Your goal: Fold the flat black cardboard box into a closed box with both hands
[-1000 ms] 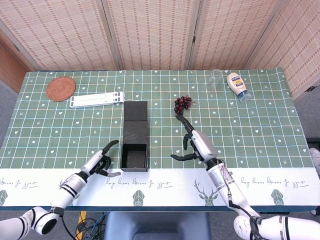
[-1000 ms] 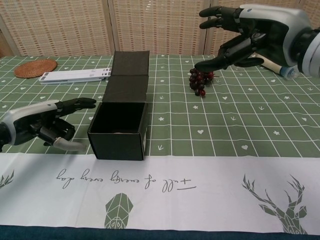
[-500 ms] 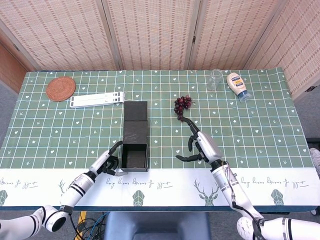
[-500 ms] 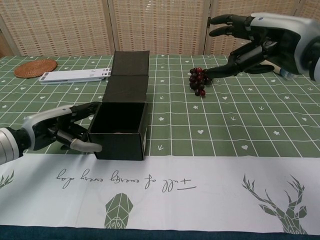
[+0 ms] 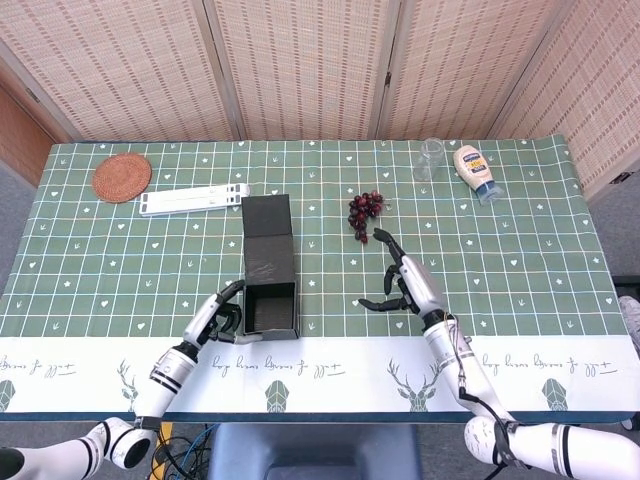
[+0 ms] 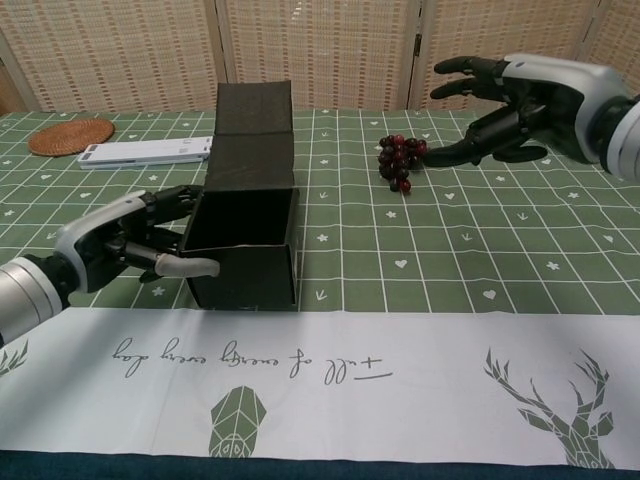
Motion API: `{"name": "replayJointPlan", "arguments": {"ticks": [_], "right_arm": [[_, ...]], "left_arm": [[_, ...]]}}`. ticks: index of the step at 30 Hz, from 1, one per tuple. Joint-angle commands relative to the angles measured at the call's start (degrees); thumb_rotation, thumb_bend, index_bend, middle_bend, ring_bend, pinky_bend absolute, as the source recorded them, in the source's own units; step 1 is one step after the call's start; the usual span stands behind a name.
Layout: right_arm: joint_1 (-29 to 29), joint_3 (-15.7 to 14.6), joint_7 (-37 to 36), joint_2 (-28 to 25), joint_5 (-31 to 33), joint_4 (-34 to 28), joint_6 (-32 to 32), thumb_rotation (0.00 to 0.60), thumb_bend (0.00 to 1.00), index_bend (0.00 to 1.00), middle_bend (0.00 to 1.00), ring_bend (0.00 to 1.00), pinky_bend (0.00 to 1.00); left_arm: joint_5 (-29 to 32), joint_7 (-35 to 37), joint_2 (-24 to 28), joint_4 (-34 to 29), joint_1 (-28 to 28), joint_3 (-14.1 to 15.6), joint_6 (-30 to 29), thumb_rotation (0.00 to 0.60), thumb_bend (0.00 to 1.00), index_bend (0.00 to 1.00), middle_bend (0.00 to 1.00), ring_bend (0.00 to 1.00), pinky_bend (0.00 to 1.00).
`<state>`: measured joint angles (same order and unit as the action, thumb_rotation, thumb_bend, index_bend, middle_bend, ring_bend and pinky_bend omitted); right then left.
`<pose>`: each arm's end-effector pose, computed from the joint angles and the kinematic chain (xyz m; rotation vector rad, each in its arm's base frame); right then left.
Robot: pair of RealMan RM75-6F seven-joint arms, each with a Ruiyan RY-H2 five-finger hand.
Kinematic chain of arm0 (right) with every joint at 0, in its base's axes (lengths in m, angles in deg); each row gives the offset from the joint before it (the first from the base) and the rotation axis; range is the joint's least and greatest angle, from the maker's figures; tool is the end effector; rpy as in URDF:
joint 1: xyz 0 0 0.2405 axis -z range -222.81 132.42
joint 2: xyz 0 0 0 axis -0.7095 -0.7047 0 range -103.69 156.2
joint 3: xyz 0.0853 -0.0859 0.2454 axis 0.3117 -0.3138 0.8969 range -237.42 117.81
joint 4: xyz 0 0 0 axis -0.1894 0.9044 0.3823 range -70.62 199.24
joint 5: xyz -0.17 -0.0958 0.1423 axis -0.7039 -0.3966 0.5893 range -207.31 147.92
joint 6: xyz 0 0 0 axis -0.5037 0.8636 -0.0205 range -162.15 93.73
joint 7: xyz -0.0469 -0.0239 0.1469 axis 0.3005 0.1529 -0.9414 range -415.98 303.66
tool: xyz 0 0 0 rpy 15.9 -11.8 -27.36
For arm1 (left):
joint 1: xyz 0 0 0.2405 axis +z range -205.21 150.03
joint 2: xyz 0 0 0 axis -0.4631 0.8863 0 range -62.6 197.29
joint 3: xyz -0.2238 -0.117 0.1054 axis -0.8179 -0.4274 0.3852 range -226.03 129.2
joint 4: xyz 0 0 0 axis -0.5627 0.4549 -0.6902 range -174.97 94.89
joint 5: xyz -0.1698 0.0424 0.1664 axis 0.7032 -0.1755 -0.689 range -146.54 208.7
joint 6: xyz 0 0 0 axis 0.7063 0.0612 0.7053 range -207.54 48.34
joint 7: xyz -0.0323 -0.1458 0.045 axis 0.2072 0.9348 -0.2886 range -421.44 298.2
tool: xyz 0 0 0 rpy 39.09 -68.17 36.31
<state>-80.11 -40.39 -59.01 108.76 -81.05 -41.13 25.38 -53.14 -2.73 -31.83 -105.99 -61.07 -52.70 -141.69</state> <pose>-0.1288 -0.3452 0.0005 1.3384 -1.6964 1.3418 -0.2183 0.3335 -0.0926 -1.3162 -2.0073 -1.5964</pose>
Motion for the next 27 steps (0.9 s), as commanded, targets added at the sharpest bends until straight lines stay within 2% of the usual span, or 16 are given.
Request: {"name": "replayJointPlan", "arguments": {"ticks": [1, 7, 13, 22, 23, 27], "right_arm": [[-1.9, 1.1, 0.4, 2.2, 4.1, 3.8, -1.7, 0.6, 0.15, 0.0, 0.07, 0.68, 1.0], [-5.2, 2.6, 1.1, 6.9, 8.4, 9.4, -3.4, 0.6, 0.16, 0.0, 0.08, 0.68, 1.0], [-9.2, 4.7, 2.2, 11.9, 11.0, 14.0, -4.2, 0.6, 0.17, 0.0, 0.09, 0.68, 1.0], [-16.7, 9.3, 4.4, 19.8, 13.0, 19.5, -4.4, 0.6, 0.18, 0.0, 0.1, 0.68, 1.0], [-17.4, 9.8, 4.5, 20.5, 13.3, 19.9, -4.6, 0.6, 0.17, 0.0, 0.1, 0.68, 1.0], [-20.1, 12.5, 4.4, 22.1, 15.5, 20.1, -5.8, 0.6, 0.02, 0.0, 0.11, 0.68, 1.0]], "left_arm": [[-1.8, 0.8, 3.3, -3.5, 0.6, 0.5, -1.4, 0.6, 0.11, 0.41, 0.35, 0.73, 0.88], [-5.3, 1.2, 9.0, -11.4, 0.9, 1.9, -3.8, 0.6, 0.11, 0.41, 0.35, 0.72, 0.88], [-7.3, 0.9, 12.3, -17.9, 0.6, 2.8, -4.5, 0.6, 0.11, 0.4, 0.35, 0.72, 0.88], [-8.1, -0.4, 14.1, -22.0, -1.0, 3.5, -2.5, 0.6, 0.11, 0.4, 0.35, 0.72, 0.88], [-8.1, -0.5, 14.1, -22.1, -1.2, 3.7, -2.0, 0.6, 0.11, 0.39, 0.35, 0.72, 0.88], [-7.1, -2.5, 13.3, -21.8, -2.0, 3.2, -0.6, 0.6, 0.11, 0.39, 0.35, 0.73, 0.88]]}}
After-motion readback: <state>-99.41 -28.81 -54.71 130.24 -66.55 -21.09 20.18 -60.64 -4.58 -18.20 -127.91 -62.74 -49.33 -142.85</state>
